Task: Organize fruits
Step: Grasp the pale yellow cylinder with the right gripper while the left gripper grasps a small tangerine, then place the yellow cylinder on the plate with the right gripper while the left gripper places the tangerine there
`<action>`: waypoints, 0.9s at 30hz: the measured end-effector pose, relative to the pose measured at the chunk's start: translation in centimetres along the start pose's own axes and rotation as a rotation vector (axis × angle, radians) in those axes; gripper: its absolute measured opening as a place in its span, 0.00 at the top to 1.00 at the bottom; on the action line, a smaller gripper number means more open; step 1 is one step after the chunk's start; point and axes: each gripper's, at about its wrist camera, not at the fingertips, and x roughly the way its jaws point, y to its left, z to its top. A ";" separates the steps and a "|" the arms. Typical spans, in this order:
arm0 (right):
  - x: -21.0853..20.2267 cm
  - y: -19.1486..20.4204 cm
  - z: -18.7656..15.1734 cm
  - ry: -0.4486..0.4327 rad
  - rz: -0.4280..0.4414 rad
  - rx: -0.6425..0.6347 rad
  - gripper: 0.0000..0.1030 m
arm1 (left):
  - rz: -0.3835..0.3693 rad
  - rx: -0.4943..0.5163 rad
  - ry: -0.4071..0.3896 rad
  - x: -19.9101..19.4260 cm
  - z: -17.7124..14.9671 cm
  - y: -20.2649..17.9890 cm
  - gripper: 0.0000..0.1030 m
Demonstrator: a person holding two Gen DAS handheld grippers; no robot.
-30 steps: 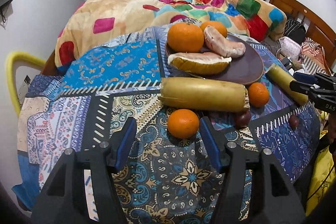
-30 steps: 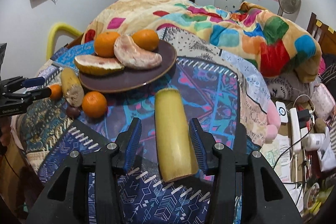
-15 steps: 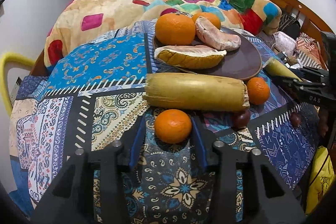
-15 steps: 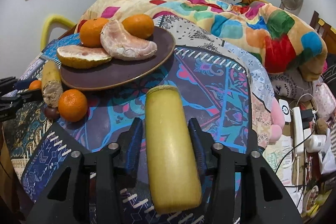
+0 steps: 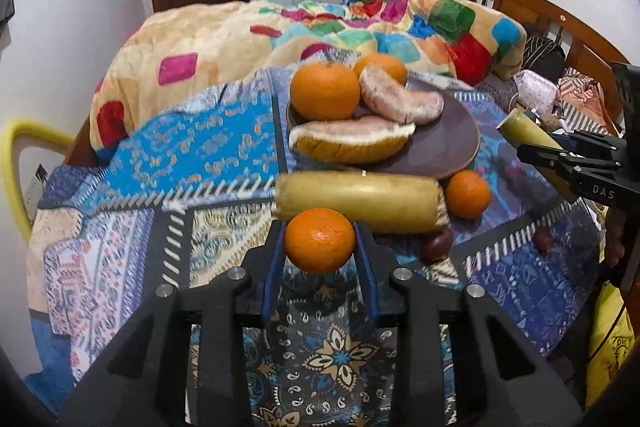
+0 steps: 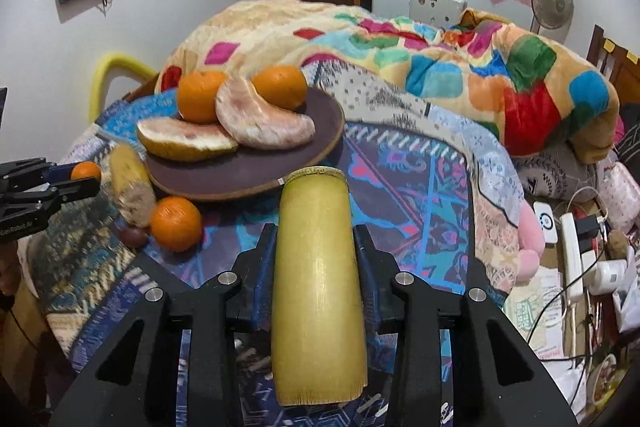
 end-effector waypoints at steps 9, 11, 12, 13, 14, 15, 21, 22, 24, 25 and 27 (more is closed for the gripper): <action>-1.6 1.5 2.5 -0.091 0.038 -0.012 0.67 | -0.010 0.012 -0.070 -1.2 2.9 -0.8 0.68; -1.6 1.8 3.1 -0.107 0.043 -0.018 0.67 | -0.013 0.014 -0.078 -1.2 3.5 -1.0 0.68; -1.6 2.0 3.4 -0.113 0.046 -0.020 0.67 | -0.015 0.015 -0.083 -1.2 3.9 -1.2 0.68; -1.6 2.1 3.6 -0.119 0.050 -0.021 0.67 | -0.016 0.016 -0.086 -1.1 4.0 -1.2 0.68; -1.5 2.3 3.9 -0.123 0.053 -0.022 0.67 | -0.018 0.020 -0.091 -1.0 4.4 -1.3 0.68; -1.3 2.5 4.2 -0.129 0.053 -0.027 0.67 | -0.019 0.024 -0.096 -1.0 4.7 -1.5 0.68; 0.0 3.3 5.5 -0.154 0.046 -0.051 0.67 | -0.023 0.036 -0.113 -0.2 5.9 -1.8 0.68; 0.4 3.4 5.7 -0.154 0.050 -0.051 0.67 | -0.024 0.035 -0.114 0.1 6.1 -1.8 0.68; 1.1 3.5 6.1 -0.154 0.050 -0.054 0.67 | -0.027 0.033 -0.115 0.6 6.6 -1.7 0.68; 1.3 3.6 6.3 -0.153 0.050 -0.055 0.67 | -0.027 0.033 -0.114 0.8 6.7 -1.6 0.68; 2.3 3.7 6.7 -0.139 0.053 -0.057 0.67 | -0.026 0.031 -0.113 1.4 7.2 -1.5 0.67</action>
